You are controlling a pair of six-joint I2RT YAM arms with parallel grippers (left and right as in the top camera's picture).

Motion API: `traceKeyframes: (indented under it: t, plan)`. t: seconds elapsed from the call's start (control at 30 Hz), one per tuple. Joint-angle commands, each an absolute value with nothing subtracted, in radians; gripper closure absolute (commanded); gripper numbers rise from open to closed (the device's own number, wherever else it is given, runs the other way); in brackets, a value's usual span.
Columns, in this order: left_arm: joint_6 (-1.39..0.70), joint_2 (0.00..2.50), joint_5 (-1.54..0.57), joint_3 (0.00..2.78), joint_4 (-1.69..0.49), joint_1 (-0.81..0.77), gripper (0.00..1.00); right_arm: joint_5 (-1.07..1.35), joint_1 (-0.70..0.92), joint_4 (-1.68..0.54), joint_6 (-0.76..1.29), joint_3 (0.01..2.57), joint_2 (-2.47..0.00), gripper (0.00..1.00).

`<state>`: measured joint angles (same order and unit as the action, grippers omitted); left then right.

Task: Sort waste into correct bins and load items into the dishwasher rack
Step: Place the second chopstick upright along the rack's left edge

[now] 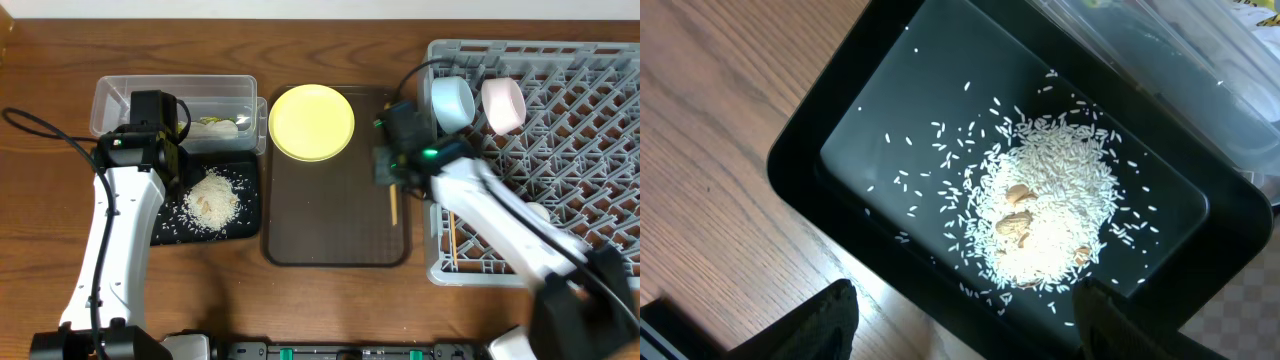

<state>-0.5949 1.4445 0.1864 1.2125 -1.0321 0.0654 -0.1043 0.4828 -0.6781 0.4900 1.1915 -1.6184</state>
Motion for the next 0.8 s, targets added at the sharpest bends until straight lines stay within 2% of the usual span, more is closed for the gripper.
traceKeyframes:
  t: [0.0,0.3,0.43,0.67,0.77]
  plan:
    - [-0.589,1.440,0.191,1.221,-1.036,0.069,0.29,-0.139,0.413,-0.725,0.401,1.215,-1.502,0.99]
    - [-0.589,1.440,0.191,1.221,-1.035,0.069,0.29,-0.093,0.218,-0.912,0.211,1.205,-1.461,0.99]
    - [-0.589,1.440,0.191,1.221,-1.035,0.069,0.29,-0.019,0.203,-0.922,0.140,1.176,-1.508,0.99]
    - [-0.589,1.440,0.191,1.221,-1.035,0.069,0.28,0.003,0.214,-0.908,0.141,1.168,-1.606,0.99]
    - [-0.589,1.440,0.191,1.221,-1.036,0.069,0.28,0.005,0.214,-0.906,0.141,1.168,-1.629,0.90]
